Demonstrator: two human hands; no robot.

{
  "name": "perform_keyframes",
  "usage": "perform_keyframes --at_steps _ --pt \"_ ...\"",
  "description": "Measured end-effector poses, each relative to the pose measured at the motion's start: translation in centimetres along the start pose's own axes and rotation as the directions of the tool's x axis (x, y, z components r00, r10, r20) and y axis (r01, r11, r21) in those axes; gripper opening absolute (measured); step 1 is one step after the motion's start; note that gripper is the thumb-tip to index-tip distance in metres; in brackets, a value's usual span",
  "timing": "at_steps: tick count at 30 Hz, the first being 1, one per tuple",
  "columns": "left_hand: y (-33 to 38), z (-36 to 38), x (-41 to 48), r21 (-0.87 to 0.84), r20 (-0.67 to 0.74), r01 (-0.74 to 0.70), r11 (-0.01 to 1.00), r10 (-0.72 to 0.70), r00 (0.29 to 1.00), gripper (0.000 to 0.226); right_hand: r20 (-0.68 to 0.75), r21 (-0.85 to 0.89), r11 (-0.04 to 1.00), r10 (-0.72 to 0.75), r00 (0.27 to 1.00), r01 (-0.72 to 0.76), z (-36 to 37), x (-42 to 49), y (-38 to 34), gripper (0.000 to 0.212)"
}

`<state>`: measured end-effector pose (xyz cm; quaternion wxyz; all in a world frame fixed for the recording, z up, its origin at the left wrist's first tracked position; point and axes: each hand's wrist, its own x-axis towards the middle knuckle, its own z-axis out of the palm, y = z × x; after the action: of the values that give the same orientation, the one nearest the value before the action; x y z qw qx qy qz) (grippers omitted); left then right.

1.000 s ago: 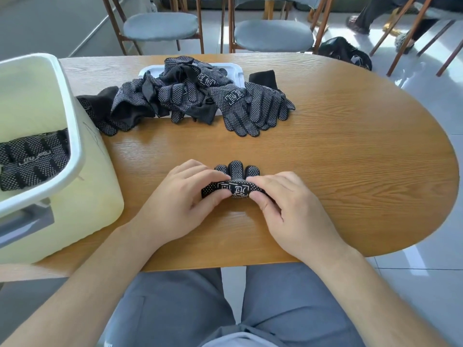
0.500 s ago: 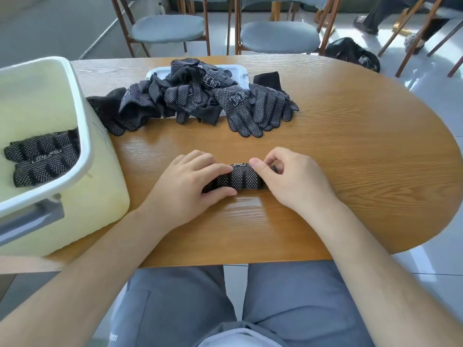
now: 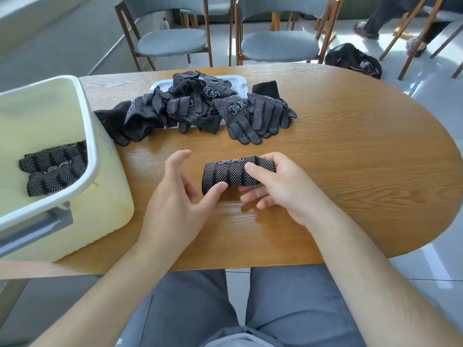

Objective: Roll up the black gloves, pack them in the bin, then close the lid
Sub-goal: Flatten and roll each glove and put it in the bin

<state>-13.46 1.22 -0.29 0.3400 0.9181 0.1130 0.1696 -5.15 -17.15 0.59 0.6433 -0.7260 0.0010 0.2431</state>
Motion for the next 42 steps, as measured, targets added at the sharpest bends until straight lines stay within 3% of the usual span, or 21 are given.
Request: perform_keyframes --at_steps 3,5,7,10,15,20,25,28,32,37,42 --pt "1.8 -0.3 -0.2 -0.260 0.294 0.335 0.905 -0.257 0.921 0.083 -0.007 0.018 0.999 -0.045 0.999 0.045 -0.4 0.0 -0.3 0.030" --pt "2.6 -0.1 0.5 -0.529 0.443 0.506 0.681 -0.287 0.849 0.086 0.013 0.026 0.997 -0.069 0.998 0.069 -0.5 -0.1 -0.8 0.030" --pt "3.1 0.1 1.7 -0.644 0.523 0.579 0.500 -0.264 0.810 0.079 0.026 0.009 0.996 -0.093 0.995 0.093 -0.7 0.0 -1.3 0.031" --pt "4.0 0.2 3.4 -0.674 0.527 0.591 0.443 -0.272 0.805 0.057 0.029 -0.014 0.989 -0.144 0.989 0.144 -1.4 -0.1 -2.3 0.031" --pt "6.2 -0.1 5.3 -0.712 0.511 0.552 0.434 -0.219 0.831 0.030 0.038 -0.062 0.976 -0.208 0.977 0.210 -2.3 -0.3 -4.5 0.031" --pt "7.9 -2.3 7.0 -0.740 0.414 0.444 0.506 -0.178 0.893 0.027 0.003 -0.131 0.942 -0.311 0.950 0.309 -2.3 -0.6 -6.3 0.036" --pt "8.6 -6.3 7.4 -0.738 0.383 0.386 0.553 -0.127 0.915 0.040 -0.006 -0.212 0.885 -0.424 0.906 0.413 -0.7 -0.7 -8.6 0.040" --pt "8.1 -8.9 7.4 -0.749 0.326 0.363 0.554 -0.169 0.930 0.047 0.064 -0.180 0.865 -0.466 0.883 0.469 1.1 -0.9 -10.7 0.025" --pt "5.9 -12.9 8.0 -0.771 0.262 0.340 0.538 -0.218 0.940 0.054 0.197 -0.219 0.807 -0.515 0.834 0.549 4.6 -0.7 -13.5 0.020" --pt "1.8 -17.8 8.1 -0.701 0.291 0.331 0.632 -0.170 0.941 0.038 0.417 -0.287 0.783 -0.416 0.808 0.552 10.0 0.8 -16.8 0.029" --pt "-2.5 -22.4 8.4 -0.516 0.222 0.377 0.769 -0.305 0.926 0.036 0.525 -0.442 0.690 -0.319 0.789 0.573 16.3 2.3 -18.8 0.017"
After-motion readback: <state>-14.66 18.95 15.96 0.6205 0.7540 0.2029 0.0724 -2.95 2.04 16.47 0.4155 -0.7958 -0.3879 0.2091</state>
